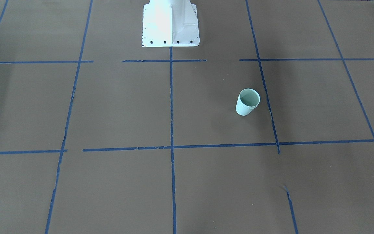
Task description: Stack cups
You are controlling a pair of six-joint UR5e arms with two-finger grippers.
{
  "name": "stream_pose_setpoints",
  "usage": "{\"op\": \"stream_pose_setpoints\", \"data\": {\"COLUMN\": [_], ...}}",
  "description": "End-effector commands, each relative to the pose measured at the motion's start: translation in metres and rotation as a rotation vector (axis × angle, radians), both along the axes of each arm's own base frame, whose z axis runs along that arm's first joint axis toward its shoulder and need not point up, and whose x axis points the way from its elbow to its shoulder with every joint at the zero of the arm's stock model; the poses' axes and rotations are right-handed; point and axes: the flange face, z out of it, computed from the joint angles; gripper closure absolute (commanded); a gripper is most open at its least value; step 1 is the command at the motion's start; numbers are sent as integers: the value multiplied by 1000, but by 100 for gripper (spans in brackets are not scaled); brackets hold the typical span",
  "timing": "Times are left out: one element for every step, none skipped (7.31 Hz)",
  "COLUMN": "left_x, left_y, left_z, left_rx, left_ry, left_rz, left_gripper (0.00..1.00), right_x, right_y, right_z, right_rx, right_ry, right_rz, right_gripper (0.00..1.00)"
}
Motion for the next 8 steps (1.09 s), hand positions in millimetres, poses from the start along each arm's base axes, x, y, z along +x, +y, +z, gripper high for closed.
{"op": "stream_pose_setpoints", "data": {"left_x": [5,7,6,6,6,5,4,4], "left_y": [5,-1,7,6,7,8,9,10], "left_z": [11,5,8,7,12,14,18,30], "left_rx": [-24,-19,-26,-22,-33,-39,-46,-71], "left_ry": [59,83,85,84,85,85,83,84], "left_rz": [11,17,17,18,17,16,13,12], "left_gripper": [0,0,0,0,0,0,0,0], "right_x": [0,0,0,0,0,0,0,0], "right_y": [0,0,0,0,0,0,0,0], "right_z": [0,0,0,0,0,0,0,0], "right_rx": [1,1,1,-1,1,1,1,1], "right_ry": [-1,-1,-1,-1,-1,-1,-1,-1], "right_rz": [0,0,0,0,0,0,0,0], "right_gripper": [0,0,0,0,0,0,0,0]}}
